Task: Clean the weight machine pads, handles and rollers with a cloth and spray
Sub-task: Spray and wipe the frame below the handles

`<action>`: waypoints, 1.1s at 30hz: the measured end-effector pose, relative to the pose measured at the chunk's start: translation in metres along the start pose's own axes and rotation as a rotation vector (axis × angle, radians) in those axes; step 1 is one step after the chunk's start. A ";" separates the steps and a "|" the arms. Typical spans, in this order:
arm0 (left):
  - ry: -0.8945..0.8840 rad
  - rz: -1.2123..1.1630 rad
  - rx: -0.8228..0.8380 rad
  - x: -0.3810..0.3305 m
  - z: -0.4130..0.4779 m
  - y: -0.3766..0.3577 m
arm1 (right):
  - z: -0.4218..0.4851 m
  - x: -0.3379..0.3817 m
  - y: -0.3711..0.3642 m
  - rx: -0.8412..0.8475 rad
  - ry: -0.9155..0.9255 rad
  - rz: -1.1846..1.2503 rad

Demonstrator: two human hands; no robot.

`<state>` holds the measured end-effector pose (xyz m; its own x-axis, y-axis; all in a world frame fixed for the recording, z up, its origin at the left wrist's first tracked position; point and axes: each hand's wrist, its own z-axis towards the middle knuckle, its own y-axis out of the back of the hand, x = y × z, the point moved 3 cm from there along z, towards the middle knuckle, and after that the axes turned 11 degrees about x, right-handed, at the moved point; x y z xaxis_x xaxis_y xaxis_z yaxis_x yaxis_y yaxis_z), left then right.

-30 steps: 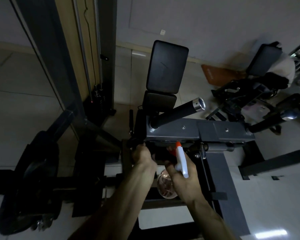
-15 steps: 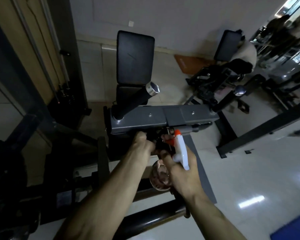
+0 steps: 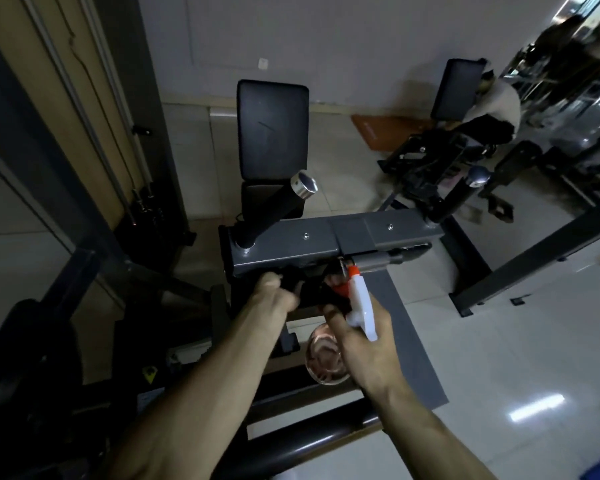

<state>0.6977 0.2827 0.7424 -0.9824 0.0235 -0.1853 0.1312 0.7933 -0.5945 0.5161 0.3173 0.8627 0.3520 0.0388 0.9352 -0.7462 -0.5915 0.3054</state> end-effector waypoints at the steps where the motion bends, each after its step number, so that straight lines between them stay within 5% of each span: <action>1: -0.039 -0.031 -0.002 -0.010 0.000 0.008 | -0.001 0.005 0.001 -0.018 0.007 0.015; 7: -0.221 -0.061 0.110 -0.013 -0.078 0.024 | 0.004 0.008 0.005 -0.075 0.050 0.086; 15: -0.384 0.149 0.388 0.060 -0.190 -0.082 | -0.022 0.032 0.081 -0.075 0.145 0.180; 22: -0.341 0.423 0.491 0.238 -0.185 -0.197 | -0.090 0.000 0.273 -0.216 0.263 0.203; 29: -0.182 0.639 0.380 0.431 -0.114 -0.247 | -0.154 -0.101 0.461 -0.410 0.181 0.240; 33: -0.138 0.655 0.306 0.481 -0.074 -0.266 | -0.141 -0.150 0.517 -0.379 0.129 0.311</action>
<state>0.1800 0.1280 0.8698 -0.6670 0.3416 -0.6622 0.7364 0.4376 -0.5160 -0.0023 0.1187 0.9051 0.0256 0.0201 0.9995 -0.9656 -0.2581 0.0299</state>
